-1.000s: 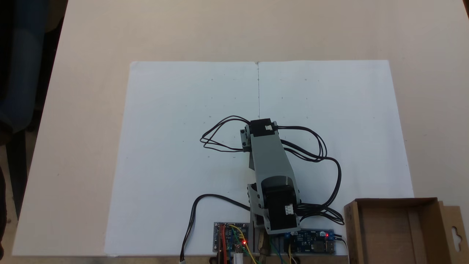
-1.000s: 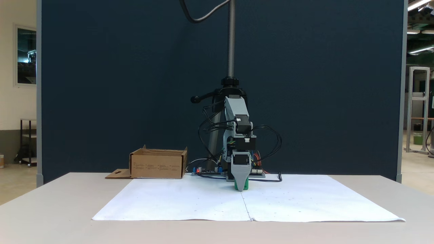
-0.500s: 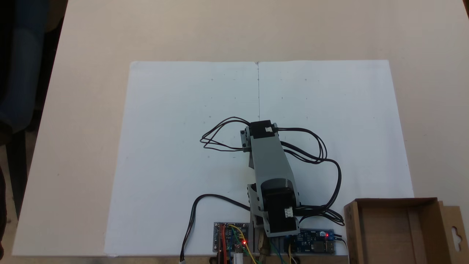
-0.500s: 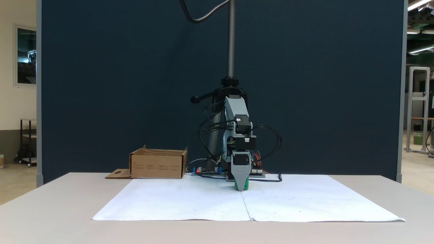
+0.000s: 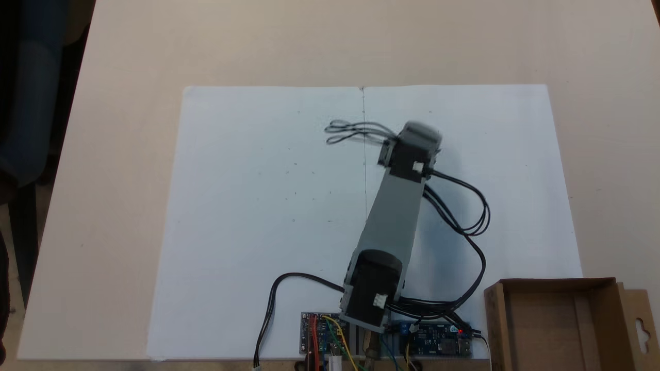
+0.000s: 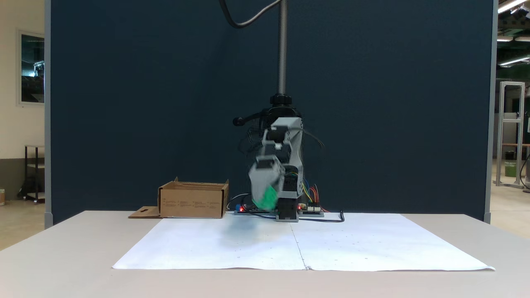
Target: Grasp a green dice and put it in the bin.
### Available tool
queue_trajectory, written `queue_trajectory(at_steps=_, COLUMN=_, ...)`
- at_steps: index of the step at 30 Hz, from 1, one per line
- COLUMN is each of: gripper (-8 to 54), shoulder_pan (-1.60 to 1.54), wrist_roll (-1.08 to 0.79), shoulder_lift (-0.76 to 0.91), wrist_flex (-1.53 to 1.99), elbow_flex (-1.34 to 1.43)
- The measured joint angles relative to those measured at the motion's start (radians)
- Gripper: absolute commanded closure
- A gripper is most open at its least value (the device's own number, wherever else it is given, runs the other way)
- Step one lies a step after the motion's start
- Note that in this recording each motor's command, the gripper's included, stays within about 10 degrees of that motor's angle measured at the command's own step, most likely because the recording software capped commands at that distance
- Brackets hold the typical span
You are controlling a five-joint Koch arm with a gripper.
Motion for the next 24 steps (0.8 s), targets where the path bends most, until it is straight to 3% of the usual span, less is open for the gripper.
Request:
queue_trajectory(at_steps=7, gripper=33.4, shoulder_pan=0.364, wrist_roll=-0.077, shoulder_lift=-0.104, wrist_flex=0.052, elbow_flex=-0.368)
queue_trajectory(at_steps=11, gripper=33.4, shoulder_pan=0.644, wrist_roll=-0.095, shoulder_lift=-0.150, wrist_flex=0.313, elbow_flex=-0.635)
queue_trajectory(at_steps=17, gripper=33.4, shoulder_pan=0.966, wrist_roll=-0.149, shoulder_lift=-0.179, wrist_flex=0.592, elbow_flex=-0.681)
queue_trajectory(at_steps=24, gripper=33.4, shoulder_pan=1.239, wrist_roll=-0.239, shoulder_lift=-0.278, wrist_flex=0.630, elbow_flex=-0.756)
